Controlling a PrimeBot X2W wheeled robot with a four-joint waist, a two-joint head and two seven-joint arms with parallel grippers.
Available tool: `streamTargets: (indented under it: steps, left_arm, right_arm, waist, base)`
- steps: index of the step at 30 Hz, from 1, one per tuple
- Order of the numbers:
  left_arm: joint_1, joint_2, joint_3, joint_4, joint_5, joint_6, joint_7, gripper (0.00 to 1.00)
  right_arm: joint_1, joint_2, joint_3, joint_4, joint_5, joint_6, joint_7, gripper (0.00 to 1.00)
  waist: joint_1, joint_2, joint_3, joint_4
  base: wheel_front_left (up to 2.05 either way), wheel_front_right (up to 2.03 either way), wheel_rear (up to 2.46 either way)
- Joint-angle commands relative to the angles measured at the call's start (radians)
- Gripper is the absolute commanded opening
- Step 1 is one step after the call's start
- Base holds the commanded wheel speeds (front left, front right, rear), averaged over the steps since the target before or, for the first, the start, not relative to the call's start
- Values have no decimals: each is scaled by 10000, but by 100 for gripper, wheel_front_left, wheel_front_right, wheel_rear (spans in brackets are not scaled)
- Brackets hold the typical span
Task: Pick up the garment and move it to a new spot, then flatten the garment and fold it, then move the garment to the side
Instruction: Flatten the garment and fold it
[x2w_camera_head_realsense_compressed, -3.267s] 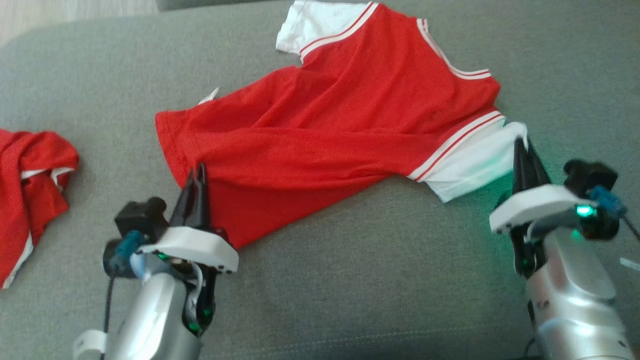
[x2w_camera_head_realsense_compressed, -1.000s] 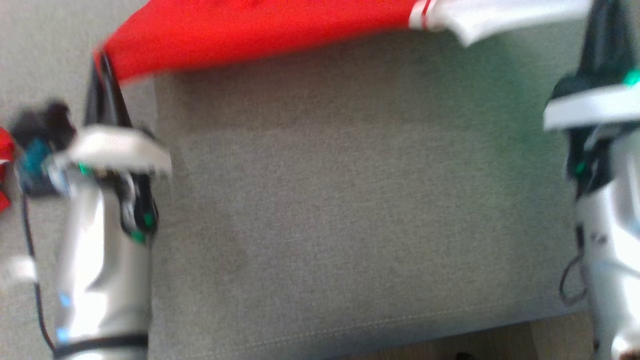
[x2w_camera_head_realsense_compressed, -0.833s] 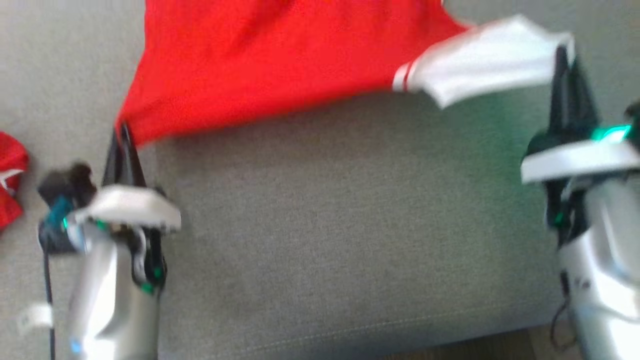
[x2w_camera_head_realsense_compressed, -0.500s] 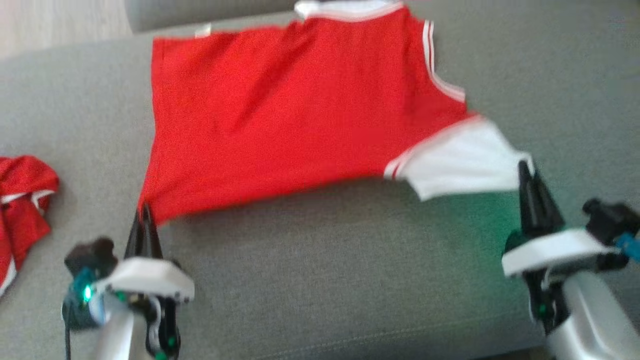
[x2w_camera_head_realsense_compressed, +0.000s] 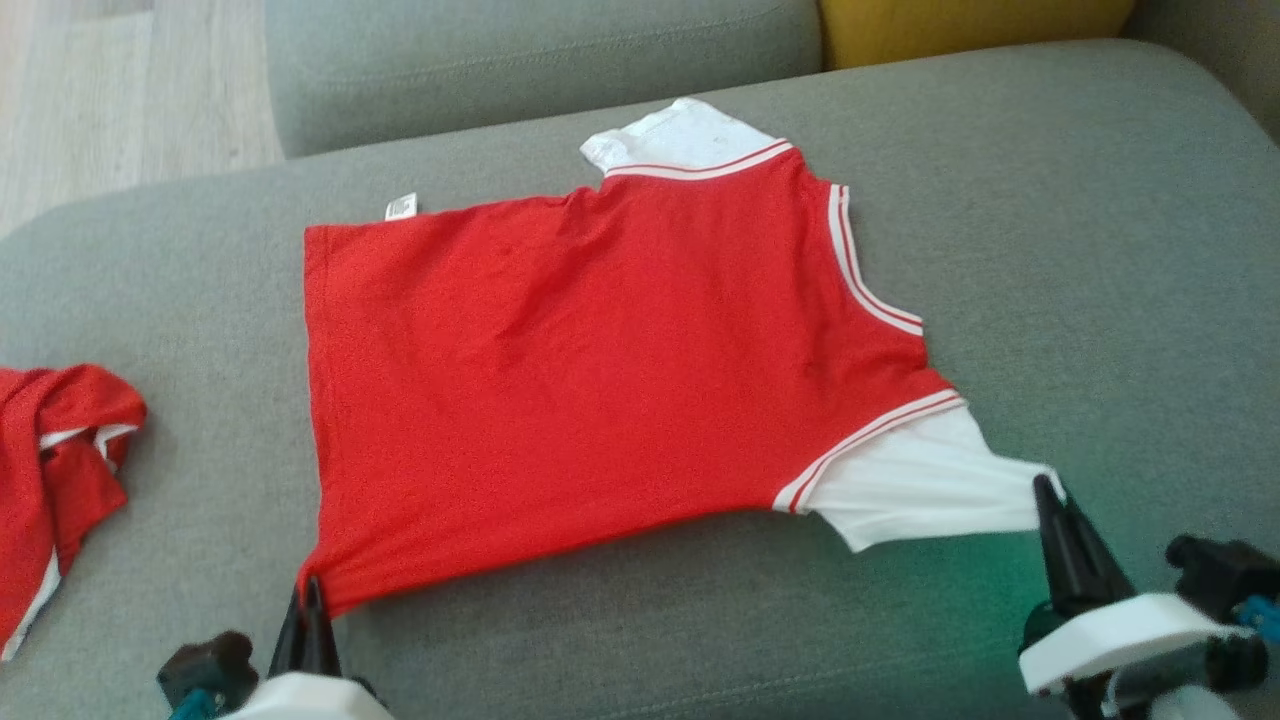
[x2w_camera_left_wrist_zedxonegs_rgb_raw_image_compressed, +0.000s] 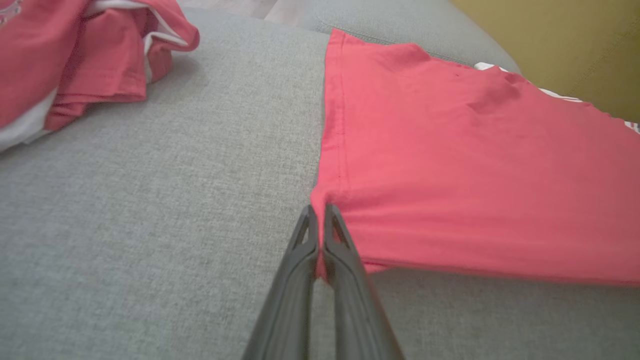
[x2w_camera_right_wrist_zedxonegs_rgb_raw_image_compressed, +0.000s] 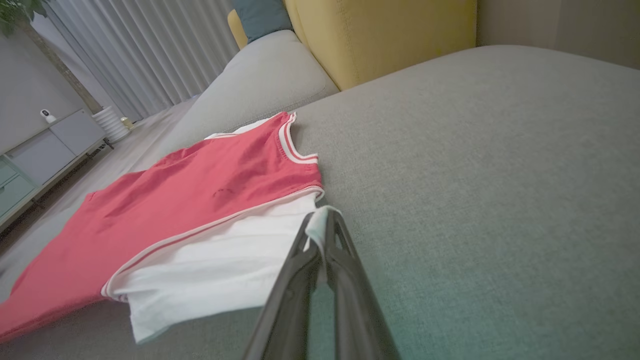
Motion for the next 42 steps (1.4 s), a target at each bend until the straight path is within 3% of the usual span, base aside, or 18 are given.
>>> streamTargets:
  steps: [1,7,13,23,33,34,35,36,37,42]
  left_arm:
    - [-444,182,318,-407,75,76,-60,0]
    - [-1178,182,144,-579,138,55,-60,0]
    - [-2401,182,-36,-297,359,27,-61,0]
    - [-4828,181,-129,831,828,-137,-61,0]
    - [-6081,181,-52,1546,1323,-278,-61,0]
    - [-6146,181,-46,1608,1361,-290,-61,0]
    - [-6194,181,-20,1597,1377,-284,-61,32]
    - [-6210,181,-5,1571,1370,-272,-61,87]
    - [-6191,181,5,1535,1308,-256,-61,100]
    - [-5775,181,-47,1125,1033,-151,-61,100]
  right_arm:
    - [-396,-209,5,-529,-35,-9,-13,0]
    - [-1044,-118,-99,-876,-259,-9,90,0]
    - [-2663,-38,256,-367,-618,-9,-80,0]
    - [-6002,22,574,2339,-1126,-9,-886,0]
    - [-7783,98,838,4488,-1701,-9,-1316,0]
    - [-7865,148,829,4656,-1722,-9,-1329,14]
    - [-7933,211,793,4801,-1709,-9,-1339,56]
    - [-7994,261,730,4885,-1693,-9,-1346,100]
    - [-8034,291,669,4867,-1708,-9,-1349,100]
    - [-7679,371,249,4210,-1877,-9,-1354,100]
  waist:
    - [1,-1,96,64]
    - [1,-1,377,234]
    - [1,-1,809,295]
    - [1,-1,2081,584]
    - [1,-1,2882,664]
    - [1,-1,2914,663]
    - [1,-1,2943,661]
    - [1,-1,2968,660]
    - [1,-1,2979,662]
    - [1,-1,2851,690]
  base:
    - [0,0,0]
    - [0,0,0]
    - [0,0,0]
    - [0,0,0]
    - [0,0,0]
    - [0,0,0]
    - [0,0,0]
    - [0,0,0]
    - [0,0,0]
    - [0,0,0]
